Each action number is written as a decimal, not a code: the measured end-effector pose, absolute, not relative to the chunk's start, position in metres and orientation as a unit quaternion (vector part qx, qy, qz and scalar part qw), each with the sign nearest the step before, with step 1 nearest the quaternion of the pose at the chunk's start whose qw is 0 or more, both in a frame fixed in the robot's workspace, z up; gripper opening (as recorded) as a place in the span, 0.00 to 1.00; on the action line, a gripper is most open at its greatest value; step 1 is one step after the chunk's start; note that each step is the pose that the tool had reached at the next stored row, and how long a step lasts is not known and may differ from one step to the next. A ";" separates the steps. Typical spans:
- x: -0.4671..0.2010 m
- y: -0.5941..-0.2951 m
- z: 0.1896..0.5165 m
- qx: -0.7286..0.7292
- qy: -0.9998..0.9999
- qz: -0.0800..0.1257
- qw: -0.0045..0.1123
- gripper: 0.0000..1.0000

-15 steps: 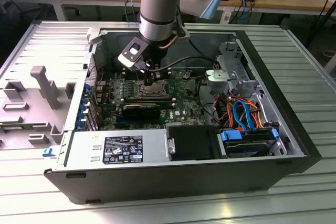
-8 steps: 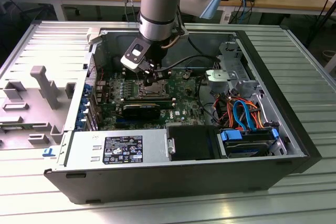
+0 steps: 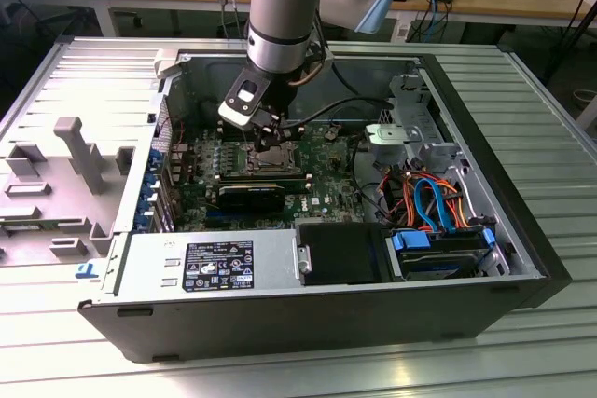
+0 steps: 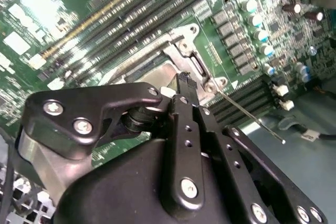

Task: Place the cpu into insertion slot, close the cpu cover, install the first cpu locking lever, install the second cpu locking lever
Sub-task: 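Install the first cpu locking lever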

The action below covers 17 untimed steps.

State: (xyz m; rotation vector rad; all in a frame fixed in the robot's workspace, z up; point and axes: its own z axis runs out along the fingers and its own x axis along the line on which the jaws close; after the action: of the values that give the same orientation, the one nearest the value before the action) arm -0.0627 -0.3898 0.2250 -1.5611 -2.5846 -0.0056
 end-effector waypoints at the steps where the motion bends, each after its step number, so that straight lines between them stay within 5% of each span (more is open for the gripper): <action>1: -0.063 -0.390 0.225 -0.516 -0.854 -0.004 0.062 0.11; 5: -0.063 -0.390 0.225 -0.516 -0.854 -0.005 0.061 0.11; 12: -0.064 -0.390 0.224 -0.515 -0.856 -0.031 0.019 0.11; 17: -0.064 -0.390 0.224 -0.515 -0.856 -0.031 0.018 0.11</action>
State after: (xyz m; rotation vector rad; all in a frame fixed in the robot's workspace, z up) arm -0.0639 -0.3898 0.2245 -1.5997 -2.6606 -0.0971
